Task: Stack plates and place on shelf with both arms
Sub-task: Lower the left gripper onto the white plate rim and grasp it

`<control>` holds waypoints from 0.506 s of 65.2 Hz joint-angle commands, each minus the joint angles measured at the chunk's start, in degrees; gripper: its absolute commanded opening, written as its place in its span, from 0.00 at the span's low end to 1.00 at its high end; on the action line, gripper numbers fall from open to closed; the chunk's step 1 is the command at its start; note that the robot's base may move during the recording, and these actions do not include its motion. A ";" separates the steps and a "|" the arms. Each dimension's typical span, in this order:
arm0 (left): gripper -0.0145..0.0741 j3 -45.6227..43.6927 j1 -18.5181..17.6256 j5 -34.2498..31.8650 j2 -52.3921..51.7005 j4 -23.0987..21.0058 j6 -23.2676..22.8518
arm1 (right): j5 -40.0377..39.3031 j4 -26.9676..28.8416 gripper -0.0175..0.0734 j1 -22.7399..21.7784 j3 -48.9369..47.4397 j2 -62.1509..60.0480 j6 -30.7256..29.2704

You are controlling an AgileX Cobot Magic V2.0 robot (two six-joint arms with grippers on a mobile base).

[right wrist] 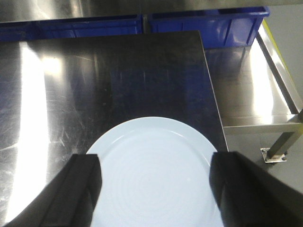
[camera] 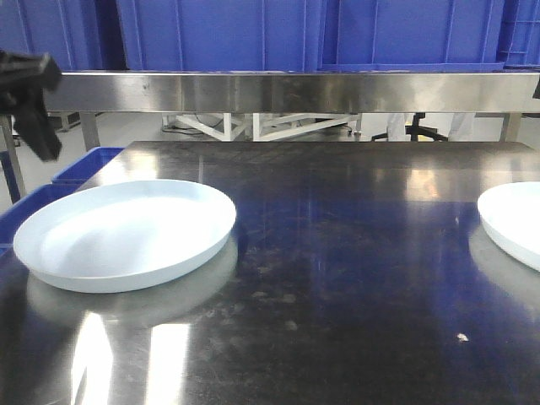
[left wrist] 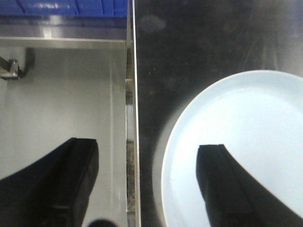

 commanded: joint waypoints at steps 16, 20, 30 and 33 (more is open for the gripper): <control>0.74 -2.02 -0.40 -3.31 2.54 -0.77 -0.58 | -4.53 -0.60 0.83 0.10 -2.06 0.56 -0.24; 0.74 -2.02 -0.40 -3.31 3.17 -0.77 -0.58 | -4.66 -0.60 0.83 0.10 -2.06 0.56 -0.24; 0.74 -2.02 -0.44 -3.31 5.23 -0.77 -0.58 | -4.89 -0.60 0.83 0.10 -2.06 0.56 -0.24; 0.74 -2.02 -0.44 -3.31 5.48 -0.77 -0.58 | -4.89 -0.60 0.83 0.10 -2.06 0.56 -0.24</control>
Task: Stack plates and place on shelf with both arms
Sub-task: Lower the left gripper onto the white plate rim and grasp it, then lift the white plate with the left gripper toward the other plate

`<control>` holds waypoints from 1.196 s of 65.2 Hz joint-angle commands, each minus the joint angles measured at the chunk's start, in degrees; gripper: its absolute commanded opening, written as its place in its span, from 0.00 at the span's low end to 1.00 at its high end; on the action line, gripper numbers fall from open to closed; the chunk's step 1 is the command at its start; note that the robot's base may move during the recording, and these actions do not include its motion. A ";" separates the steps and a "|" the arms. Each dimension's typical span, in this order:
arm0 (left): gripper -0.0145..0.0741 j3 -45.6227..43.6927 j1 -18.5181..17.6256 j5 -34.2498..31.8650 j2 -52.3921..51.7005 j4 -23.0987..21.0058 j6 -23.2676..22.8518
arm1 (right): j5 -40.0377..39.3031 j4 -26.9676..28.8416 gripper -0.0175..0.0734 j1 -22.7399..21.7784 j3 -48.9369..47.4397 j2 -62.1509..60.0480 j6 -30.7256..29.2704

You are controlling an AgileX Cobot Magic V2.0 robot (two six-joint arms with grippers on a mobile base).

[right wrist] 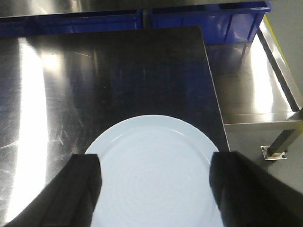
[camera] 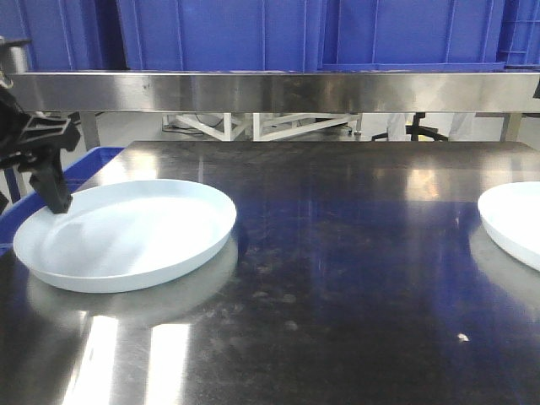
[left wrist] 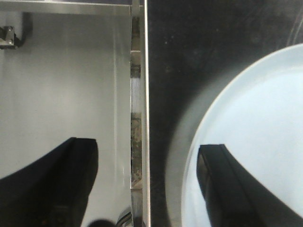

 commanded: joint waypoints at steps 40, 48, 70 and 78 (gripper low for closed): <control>0.39 -1.82 -0.44 -2.38 1.08 -0.74 -0.58 | -4.77 -0.60 0.83 0.10 -2.06 -0.19 -0.24; 0.29 -1.91 -0.53 -2.49 -0.24 -0.88 -0.48 | -4.87 -0.60 0.83 0.10 -2.06 -0.19 -0.24; 0.27 -7.60 -4.47 -1.95 -6.51 -0.88 -0.48 | -5.06 -0.60 0.83 0.10 -2.06 -0.19 -0.24; 0.27 -11.55 -7.10 -0.87 -7.25 -0.88 -0.48 | -5.06 -0.60 0.83 0.10 -2.06 -0.19 -0.24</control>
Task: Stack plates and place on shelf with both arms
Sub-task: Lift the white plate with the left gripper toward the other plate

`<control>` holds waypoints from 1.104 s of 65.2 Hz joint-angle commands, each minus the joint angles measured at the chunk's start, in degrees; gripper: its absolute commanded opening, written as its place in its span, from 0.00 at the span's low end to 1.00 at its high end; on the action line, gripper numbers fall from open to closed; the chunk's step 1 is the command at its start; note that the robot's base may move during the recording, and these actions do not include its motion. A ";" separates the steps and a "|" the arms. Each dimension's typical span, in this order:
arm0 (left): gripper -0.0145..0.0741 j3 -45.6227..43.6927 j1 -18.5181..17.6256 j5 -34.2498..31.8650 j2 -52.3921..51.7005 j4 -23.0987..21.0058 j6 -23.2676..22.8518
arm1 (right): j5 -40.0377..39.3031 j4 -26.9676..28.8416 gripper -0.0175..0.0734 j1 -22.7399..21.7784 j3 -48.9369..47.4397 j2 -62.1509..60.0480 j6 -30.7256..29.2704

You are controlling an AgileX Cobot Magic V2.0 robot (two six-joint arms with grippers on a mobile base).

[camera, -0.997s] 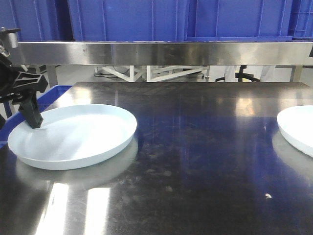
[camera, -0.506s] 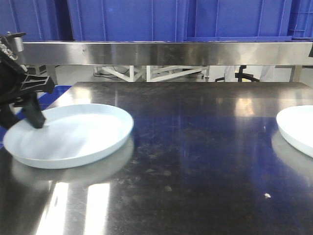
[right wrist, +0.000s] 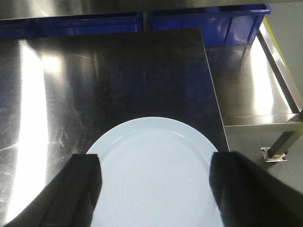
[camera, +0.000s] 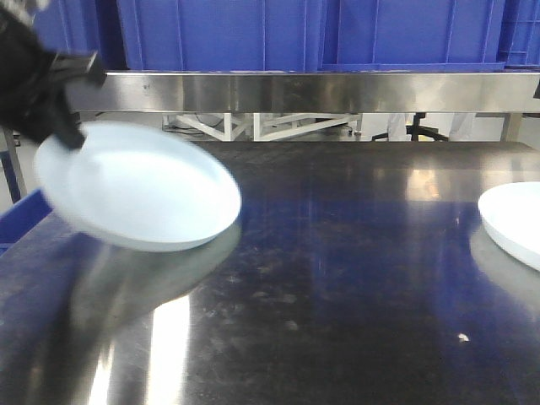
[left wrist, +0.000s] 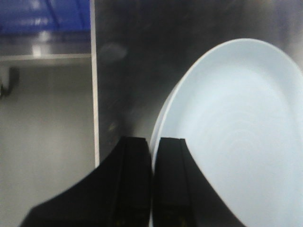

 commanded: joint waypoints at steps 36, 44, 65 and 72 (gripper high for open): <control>0.27 -17.05 -17.13 -5.20 6.95 -2.72 -0.39 | -4.72 -0.50 0.83 0.10 -2.06 -0.19 -0.24; 0.27 -19.58 -20.22 -5.33 10.54 -2.72 -0.39 | -4.79 -0.50 0.83 0.10 -2.06 -0.19 -0.24; 0.27 -21.78 -23.13 -5.33 16.89 -2.60 -0.39 | -4.93 -0.50 0.83 0.10 -2.06 -0.19 -0.24; 0.27 -21.78 -22.77 -5.33 17.59 -2.49 -0.39 | -4.93 -0.50 0.83 0.10 -2.06 -0.19 -0.24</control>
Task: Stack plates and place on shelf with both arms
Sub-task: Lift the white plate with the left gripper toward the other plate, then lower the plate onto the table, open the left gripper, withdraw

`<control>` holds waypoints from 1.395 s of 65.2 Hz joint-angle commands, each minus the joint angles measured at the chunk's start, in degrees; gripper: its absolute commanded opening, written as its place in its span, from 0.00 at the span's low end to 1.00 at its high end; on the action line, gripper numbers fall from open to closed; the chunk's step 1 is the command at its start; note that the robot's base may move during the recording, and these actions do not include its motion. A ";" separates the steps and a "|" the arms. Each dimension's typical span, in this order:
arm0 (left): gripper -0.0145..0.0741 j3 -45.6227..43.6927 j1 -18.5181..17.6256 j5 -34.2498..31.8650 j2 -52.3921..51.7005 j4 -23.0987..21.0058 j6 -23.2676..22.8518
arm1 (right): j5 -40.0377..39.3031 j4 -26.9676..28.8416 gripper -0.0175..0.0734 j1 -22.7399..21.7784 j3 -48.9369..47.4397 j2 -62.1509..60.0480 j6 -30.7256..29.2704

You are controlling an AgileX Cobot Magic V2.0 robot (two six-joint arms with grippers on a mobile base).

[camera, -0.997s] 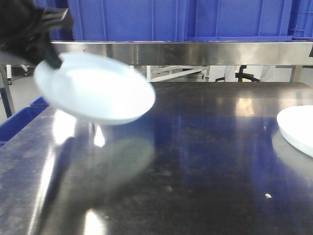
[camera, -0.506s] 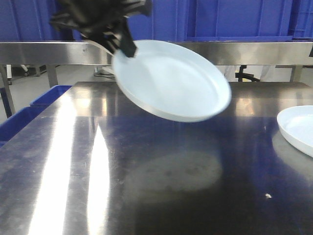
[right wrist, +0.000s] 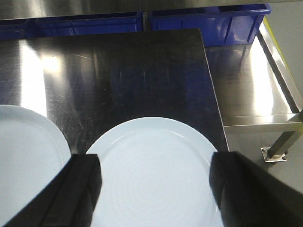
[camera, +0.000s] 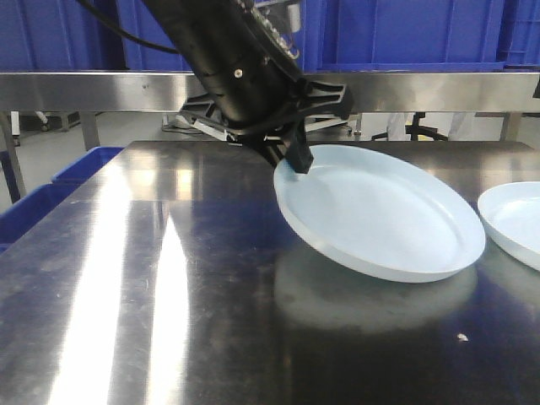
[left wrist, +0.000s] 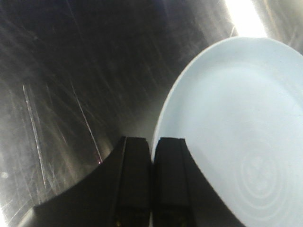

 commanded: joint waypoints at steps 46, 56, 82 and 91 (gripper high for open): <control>0.27 -2.05 1.80 -4.26 1.45 0.90 -0.39 | -5.62 -0.50 0.83 0.10 -2.06 -0.19 -0.24; 0.30 -2.05 1.80 -4.26 1.45 0.90 -0.39 | -5.62 -0.50 0.83 0.10 -2.06 -0.19 -0.24; 0.71 -2.94 1.91 -1.38 0.94 0.90 -0.39 | -5.68 -0.50 0.83 0.10 -2.06 -0.19 -0.24; 0.67 -6.67 2.27 2.85 -0.16 2.20 -0.39 | -5.68 -0.50 0.83 0.10 -2.06 -0.19 -0.24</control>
